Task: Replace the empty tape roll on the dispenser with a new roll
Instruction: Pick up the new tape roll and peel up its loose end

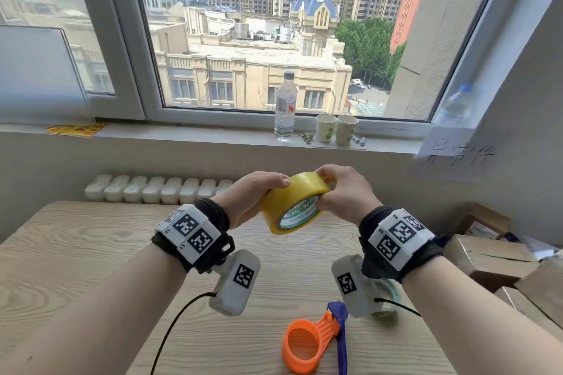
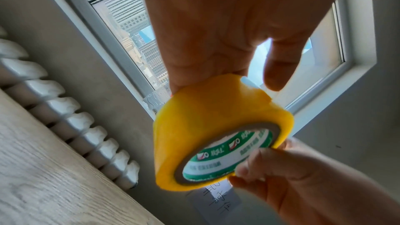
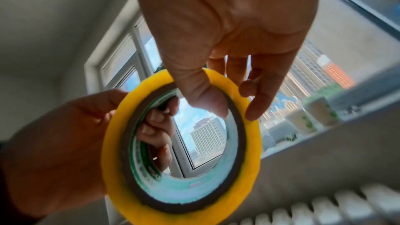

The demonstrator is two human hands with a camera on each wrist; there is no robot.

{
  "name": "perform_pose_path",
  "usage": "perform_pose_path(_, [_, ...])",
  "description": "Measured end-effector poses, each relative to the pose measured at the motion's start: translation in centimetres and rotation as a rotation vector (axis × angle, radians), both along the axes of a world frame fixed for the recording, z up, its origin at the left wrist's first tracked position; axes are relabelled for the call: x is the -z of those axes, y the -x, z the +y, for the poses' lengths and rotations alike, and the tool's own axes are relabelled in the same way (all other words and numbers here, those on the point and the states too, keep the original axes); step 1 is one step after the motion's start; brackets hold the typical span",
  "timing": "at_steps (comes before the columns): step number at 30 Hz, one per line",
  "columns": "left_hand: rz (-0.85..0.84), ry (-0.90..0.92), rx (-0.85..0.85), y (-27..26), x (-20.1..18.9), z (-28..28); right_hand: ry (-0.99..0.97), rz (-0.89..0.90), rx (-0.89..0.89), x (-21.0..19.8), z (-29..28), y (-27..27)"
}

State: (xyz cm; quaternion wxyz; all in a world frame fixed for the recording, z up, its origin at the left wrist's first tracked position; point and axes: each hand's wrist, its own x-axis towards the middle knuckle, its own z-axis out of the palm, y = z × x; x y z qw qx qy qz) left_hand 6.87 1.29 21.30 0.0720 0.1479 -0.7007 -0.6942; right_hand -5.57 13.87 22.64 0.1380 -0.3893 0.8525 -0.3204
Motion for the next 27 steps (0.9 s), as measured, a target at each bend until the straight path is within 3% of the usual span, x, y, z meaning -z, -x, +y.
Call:
perform_pose_path(6, [0.013, -0.075, 0.029, 0.1, 0.0, -0.3, 0.116, -0.227, 0.018, 0.5, 0.4, 0.1])
perform_pose_path(27, [0.001, 0.066, -0.13, 0.6, 0.0, 0.5, 0.108, -0.01, 0.09, 0.7, 0.4, -1.6])
